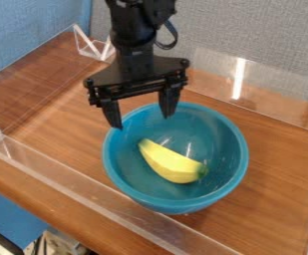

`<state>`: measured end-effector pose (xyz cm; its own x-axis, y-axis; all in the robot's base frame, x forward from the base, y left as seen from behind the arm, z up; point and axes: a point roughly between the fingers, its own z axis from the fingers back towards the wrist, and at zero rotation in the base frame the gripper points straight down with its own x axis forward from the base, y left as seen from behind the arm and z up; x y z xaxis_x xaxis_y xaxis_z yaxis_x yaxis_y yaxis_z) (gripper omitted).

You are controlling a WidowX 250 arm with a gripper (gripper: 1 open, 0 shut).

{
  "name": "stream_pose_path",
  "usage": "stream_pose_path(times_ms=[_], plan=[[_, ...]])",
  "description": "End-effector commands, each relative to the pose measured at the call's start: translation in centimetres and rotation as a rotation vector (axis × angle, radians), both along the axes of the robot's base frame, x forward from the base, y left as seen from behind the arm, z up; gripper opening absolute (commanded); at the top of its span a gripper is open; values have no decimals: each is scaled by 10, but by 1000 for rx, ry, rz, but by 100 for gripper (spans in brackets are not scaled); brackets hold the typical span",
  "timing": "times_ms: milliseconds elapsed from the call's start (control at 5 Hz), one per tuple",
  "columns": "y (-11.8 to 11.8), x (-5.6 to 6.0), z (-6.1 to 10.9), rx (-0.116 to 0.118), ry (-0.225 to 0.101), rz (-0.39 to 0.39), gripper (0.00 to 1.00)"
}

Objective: Remove the yellow object from the blue bowl and put it on the table

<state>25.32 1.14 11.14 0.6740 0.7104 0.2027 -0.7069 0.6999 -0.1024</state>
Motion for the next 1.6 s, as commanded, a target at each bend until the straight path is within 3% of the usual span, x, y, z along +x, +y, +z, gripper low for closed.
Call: stream_pose_path(times_ms=[0,600,800,1400], plan=[[-2,-2,-8,11,-17,26,100],[-10,10,-80,41,39,125,100],[-19,13,-88,42,43,151,0],[-8,14,-101,40,43,102,0]])
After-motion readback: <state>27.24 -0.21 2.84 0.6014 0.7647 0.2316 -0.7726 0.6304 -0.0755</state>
